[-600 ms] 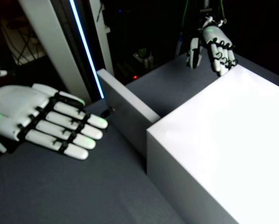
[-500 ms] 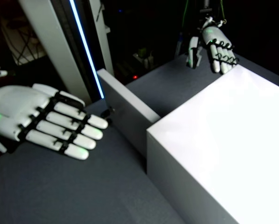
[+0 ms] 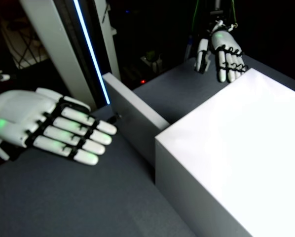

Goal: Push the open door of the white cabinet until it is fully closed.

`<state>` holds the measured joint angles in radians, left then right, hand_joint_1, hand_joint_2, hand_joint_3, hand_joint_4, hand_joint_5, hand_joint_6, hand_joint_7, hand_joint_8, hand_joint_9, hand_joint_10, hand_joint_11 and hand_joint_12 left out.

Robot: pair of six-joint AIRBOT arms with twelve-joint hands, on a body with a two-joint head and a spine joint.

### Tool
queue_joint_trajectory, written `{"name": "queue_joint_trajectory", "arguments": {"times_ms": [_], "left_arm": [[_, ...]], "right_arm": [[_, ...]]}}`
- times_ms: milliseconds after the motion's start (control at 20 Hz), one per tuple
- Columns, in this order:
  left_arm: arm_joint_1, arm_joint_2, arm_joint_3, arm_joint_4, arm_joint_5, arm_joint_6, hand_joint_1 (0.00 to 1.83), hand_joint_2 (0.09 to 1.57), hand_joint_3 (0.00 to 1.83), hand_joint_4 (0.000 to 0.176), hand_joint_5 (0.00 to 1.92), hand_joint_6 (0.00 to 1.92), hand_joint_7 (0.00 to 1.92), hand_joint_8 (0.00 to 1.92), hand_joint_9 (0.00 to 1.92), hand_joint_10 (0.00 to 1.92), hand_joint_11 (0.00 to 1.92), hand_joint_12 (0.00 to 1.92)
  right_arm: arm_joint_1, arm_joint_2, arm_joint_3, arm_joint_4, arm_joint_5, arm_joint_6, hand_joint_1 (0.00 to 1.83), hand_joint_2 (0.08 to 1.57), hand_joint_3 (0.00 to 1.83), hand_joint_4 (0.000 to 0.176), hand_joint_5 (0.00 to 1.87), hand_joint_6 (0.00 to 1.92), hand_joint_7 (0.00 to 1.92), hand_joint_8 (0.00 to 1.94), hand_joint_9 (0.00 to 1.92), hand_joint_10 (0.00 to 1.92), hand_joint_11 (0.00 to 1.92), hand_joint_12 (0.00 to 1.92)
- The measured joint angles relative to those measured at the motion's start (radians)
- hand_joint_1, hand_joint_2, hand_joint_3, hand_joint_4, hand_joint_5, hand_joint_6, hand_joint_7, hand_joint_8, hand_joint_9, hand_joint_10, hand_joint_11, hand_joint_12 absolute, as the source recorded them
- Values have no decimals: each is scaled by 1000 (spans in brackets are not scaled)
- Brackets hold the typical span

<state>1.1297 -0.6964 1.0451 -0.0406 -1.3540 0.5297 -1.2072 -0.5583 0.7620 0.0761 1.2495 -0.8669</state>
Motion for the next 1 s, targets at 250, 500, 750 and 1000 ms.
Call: {"name": "queue_joint_trajectory", "arguments": {"times_ms": [250,500,750,1000], "left_arm": [[-1,0,1,0,0,0,317,1449,3,0,142,1,42,3,12,3,9,4],[-1,0,2,-2,-3,0,314,1443,0,0,158,3,60,3,27,4,2,2],[-1,-11,6,-4,-7,-1,289,1443,2,0,152,1,55,1,26,1,0,2],[-1,-10,6,-8,-8,-2,302,1443,1,0,160,0,53,0,31,1,13,10]], "right_arm": [[56,-27,12,-69,-39,29,117,1252,3,7,220,9,273,12,273,42,0,953],[157,-74,41,-151,-131,66,86,1266,3,0,272,16,273,0,303,44,0,1007],[219,-124,62,-227,-188,101,91,1294,2,0,310,13,322,10,364,55,0,1135],[297,-173,88,-291,-230,128,96,1284,0,0,297,4,350,6,426,85,0,1199]]}}
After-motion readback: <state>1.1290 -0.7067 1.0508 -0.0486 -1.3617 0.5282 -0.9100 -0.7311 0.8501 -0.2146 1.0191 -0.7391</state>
